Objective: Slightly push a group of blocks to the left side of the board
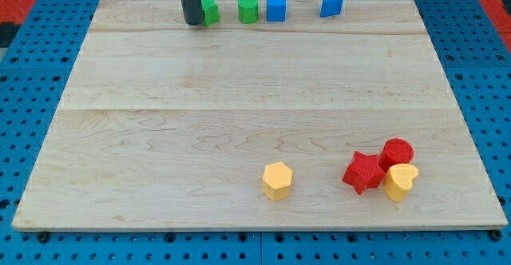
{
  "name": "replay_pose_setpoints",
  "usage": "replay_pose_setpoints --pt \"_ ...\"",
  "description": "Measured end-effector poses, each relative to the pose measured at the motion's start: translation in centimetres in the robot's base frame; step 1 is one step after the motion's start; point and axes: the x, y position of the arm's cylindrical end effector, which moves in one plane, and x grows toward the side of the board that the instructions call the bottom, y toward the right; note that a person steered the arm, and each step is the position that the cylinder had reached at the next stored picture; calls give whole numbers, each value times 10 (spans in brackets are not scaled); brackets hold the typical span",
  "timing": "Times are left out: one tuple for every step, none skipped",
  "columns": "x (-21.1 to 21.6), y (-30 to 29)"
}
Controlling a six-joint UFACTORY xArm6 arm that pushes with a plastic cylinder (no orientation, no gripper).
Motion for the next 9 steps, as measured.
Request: replay_pose_setpoints --pt "2 3" --pt "46 36" --pt "110 86" --pt "168 141" --pt "178 210" --pt "206 251" --pt "242 306" --pt "264 330" --pt "293 330"
